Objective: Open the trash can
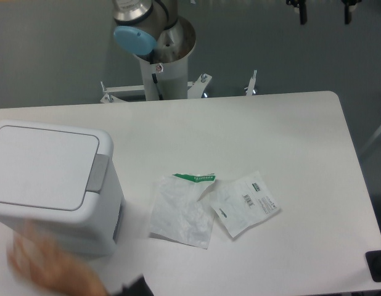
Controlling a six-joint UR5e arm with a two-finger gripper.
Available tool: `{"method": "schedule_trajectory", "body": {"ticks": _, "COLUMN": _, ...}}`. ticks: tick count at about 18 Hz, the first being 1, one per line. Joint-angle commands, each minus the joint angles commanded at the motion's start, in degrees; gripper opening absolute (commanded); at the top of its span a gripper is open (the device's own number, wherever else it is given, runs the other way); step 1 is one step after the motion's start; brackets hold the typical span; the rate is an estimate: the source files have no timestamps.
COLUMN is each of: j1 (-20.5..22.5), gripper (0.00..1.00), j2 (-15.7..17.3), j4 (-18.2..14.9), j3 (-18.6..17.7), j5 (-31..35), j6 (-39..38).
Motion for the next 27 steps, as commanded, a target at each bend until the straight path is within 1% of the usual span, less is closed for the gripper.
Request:
{"method": "schedule_trajectory", "body": {"ticks": 4, "j1": -0.09, "gripper": 1.0, "j2": 0.18, "j4": -0.35, "j3": 0.17, "j5": -0.08, "j6": -0.44}}
{"method": "schedule_trajectory", "body": {"ticks": 5, "j1": -0.18, "gripper": 1.0, "j2": 0.26, "j4": -0.52, "j3": 0.17, "j5": -0.43, "j6": -2.09}}
{"method": "schedule_trajectory", "body": {"ticks": 6, "j1": -0.44, "gripper": 1.0, "j2": 0.44, "j4": -0.61, "j3": 0.26, "j5": -0.96, "j6": -5.5}}
{"method": "schedule_trajectory", "body": {"ticks": 10, "j1": -2.9, "gripper": 1.0, "j2": 0.88, "j4": 0.0, "j3": 0.0, "j5": -7.02, "j6": -21.5}}
{"method": "schedule_trajectory", "body": {"ticks": 14, "j1": -5.7, "gripper": 1.0, "j2": 1.14, "j4": 0.18, "j3": 0.17, "j5": -8.17, "j6": -28.46}}
{"method": "schedule_trajectory", "body": {"ticks": 17, "j1": -9.13, "gripper": 1.0, "j2": 1.76, "j4": 0.35, "j3": 0.17, "j5": -8.35, "j6": -38.81}}
{"method": "schedule_trajectory", "body": {"ticks": 19, "j1": -13.25, "gripper": 1.0, "j2": 1.23, "j4": 0.44, "j3": 0.44, "j5": -8.26, "j6": -46.72}}
{"method": "schedule_trajectory", "body": {"ticks": 20, "j1": -15.27, "gripper": 1.0, "j2": 0.88, "j4": 1.14, "j3": 0.53, "j5": -8.26, "j6": -50.15}}
{"method": "schedule_trajectory", "body": {"ticks": 21, "j1": -19.21, "gripper": 1.0, "j2": -0.16, "j4": 3.49, "j3": 0.44, "j5": -8.35, "j6": -56.1}}
{"method": "schedule_trajectory", "body": {"ticks": 24, "j1": -24.51, "gripper": 1.0, "j2": -3.06, "j4": 7.28, "j3": 0.7, "j5": -9.84, "j6": -67.89}}
{"method": "schedule_trajectory", "body": {"ticks": 25, "j1": -26.09, "gripper": 1.0, "j2": -4.12, "j4": 9.3, "j3": 0.7, "j5": -9.84, "j6": -72.29}}
{"method": "schedule_trajectory", "body": {"ticks": 27, "j1": -29.95, "gripper": 1.0, "j2": -5.97, "j4": 14.04, "j3": 0.53, "j5": -9.67, "j6": -76.98}}
